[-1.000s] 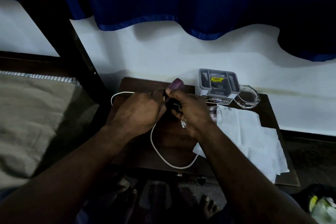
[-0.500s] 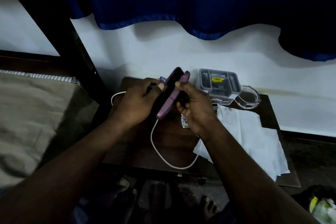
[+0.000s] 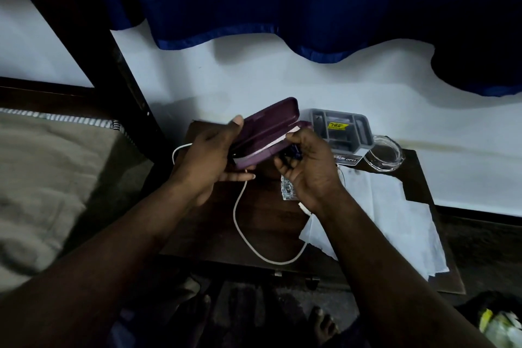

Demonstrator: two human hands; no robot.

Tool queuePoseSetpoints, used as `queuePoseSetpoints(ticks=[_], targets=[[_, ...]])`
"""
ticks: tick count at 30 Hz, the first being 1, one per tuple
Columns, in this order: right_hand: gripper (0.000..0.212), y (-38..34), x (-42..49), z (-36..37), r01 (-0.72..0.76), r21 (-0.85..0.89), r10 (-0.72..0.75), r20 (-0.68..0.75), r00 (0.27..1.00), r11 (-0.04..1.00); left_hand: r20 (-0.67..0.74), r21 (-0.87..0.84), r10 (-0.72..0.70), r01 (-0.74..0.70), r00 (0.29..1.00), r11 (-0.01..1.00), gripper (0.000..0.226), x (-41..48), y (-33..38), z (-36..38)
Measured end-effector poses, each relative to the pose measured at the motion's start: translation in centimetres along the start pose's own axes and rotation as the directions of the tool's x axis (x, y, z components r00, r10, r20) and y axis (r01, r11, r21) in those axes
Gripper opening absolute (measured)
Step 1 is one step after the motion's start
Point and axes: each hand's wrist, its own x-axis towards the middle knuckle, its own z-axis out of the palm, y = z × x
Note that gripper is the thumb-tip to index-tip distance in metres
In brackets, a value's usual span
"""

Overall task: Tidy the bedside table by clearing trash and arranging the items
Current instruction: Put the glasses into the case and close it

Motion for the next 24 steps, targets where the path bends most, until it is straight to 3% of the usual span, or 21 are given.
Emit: queuePoseSetpoints(ticks=[3,7,14,19,24], targets=[[0.001,0.3,-0.1,0.1,-0.001,-0.041,0.003,0.040,0.999,0.999,-0.044,-0.095,-0.019,0.014,0.999,0.995,0.044,0.2,0.0,-0.3],[0.005,1.0,-0.3,0.2,0.068,-0.212,-0.061,0.043,0.997,0.975,-0.097,-0.201,-0.112,0.091,0.989,0.975,0.063,0.6,-0.2,-0.6],[0.008,1.8,-0.2,0.3,0.066,-0.396,-0.045,0.061,0.997,0.916,-0.199,-0.192,-0.131,0.092,0.971,0.977,0.052,1.1,-0.7,-1.1],[0.003,1.4,-0.1,0.0,0.063,-0.414,-0.038,0.068,0.997,0.908,-0.253,-0.166,-0.046,0.003,0.967,0.986,0.028,1.6,-0.2,-1.4],[0.007,0.0,-0.1,-0.7,0.110,-0.407,-0.112,0.021,0.994,0.907,-0.326,-0.174,-0.024,-0.035,0.945,0.984,0.024,2.1,0.7,-2.2]])
